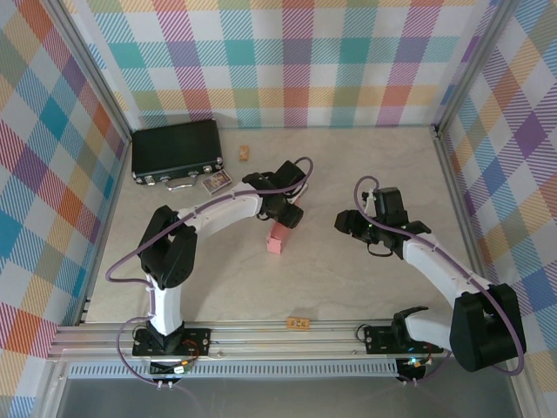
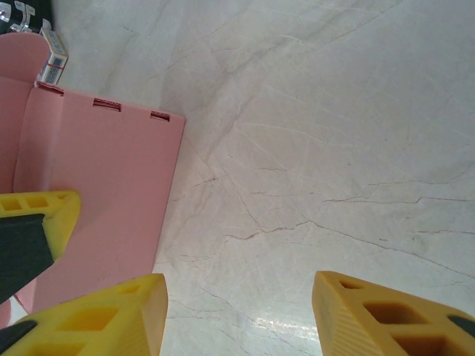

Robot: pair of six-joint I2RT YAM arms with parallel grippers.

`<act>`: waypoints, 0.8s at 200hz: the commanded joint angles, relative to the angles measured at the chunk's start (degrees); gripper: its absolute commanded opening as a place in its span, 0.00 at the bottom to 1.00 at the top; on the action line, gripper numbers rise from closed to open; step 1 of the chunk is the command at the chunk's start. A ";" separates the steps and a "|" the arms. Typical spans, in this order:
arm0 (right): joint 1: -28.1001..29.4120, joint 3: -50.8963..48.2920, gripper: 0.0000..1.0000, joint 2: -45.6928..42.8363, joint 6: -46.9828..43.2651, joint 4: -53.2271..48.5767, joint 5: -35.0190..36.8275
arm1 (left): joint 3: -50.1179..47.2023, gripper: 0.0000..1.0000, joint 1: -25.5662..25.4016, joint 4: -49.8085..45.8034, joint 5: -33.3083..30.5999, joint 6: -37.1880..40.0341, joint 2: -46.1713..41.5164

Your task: Fold the paper box

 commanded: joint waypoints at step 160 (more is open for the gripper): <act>-0.69 -2.34 0.55 -4.91 -0.10 -3.58 1.61 | 8.63 0.57 6.51 -9.05 22.95 44.19 6.07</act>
